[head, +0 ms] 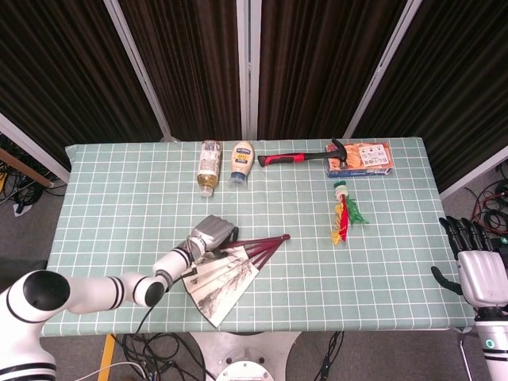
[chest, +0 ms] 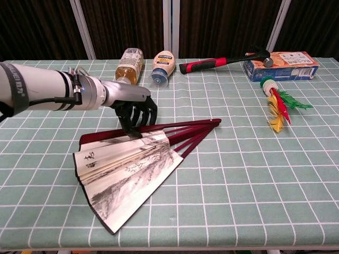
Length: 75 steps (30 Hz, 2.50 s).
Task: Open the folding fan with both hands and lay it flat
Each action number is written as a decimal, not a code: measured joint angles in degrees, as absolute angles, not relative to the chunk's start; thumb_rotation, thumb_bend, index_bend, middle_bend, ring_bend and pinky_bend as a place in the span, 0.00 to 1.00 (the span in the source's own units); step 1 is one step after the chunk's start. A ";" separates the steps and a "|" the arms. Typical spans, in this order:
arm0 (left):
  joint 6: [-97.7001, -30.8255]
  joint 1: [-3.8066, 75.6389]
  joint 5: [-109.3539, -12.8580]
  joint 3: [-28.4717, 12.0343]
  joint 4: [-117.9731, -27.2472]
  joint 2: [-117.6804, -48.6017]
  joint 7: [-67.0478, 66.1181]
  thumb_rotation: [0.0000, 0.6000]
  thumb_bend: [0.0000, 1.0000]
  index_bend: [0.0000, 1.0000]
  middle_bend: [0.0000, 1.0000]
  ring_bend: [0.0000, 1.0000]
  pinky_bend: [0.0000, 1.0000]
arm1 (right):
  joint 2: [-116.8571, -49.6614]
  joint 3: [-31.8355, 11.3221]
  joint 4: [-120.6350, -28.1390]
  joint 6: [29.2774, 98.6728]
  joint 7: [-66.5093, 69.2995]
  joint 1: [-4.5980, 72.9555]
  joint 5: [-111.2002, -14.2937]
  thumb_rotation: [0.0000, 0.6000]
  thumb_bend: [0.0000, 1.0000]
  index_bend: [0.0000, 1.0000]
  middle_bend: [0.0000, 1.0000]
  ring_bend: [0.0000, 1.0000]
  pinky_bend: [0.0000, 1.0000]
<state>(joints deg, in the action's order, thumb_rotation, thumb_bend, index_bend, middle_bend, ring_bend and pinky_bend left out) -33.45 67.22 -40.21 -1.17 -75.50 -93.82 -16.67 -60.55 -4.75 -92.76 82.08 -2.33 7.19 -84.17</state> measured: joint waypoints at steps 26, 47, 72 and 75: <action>-38.93 63.61 -45.60 -2.03 -81.97 -89.04 -16.81 1.00 0.39 0.56 0.69 0.67 0.62 | -59.90 -4.10 -93.06 81.37 1.50 7.73 -86.63 1.00 0.16 0.01 0.07 0.00 0.00; -58.86 46.95 -75.99 -7.84 -96.21 -76.22 15.17 1.00 0.41 0.61 0.73 0.69 0.67 | -57.04 -1.64 -95.51 66.46 39.89 19.72 -95.06 1.00 0.28 0.22 0.22 0.05 0.13; -73.58 40.31 -87.06 -15.22 -106.63 -69.50 31.43 1.00 0.40 0.61 0.72 0.69 0.67 | -58.74 -8.45 -97.64 48.14 50.45 41.74 -88.45 1.00 0.28 0.24 0.21 0.06 0.14; -73.61 40.44 -87.52 -15.46 -107.28 -69.41 30.53 1.00 0.40 0.61 0.72 0.69 0.67 | -59.29 -9.03 -98.02 46.07 49.80 43.32 -87.21 1.00 0.28 0.24 0.21 0.06 0.14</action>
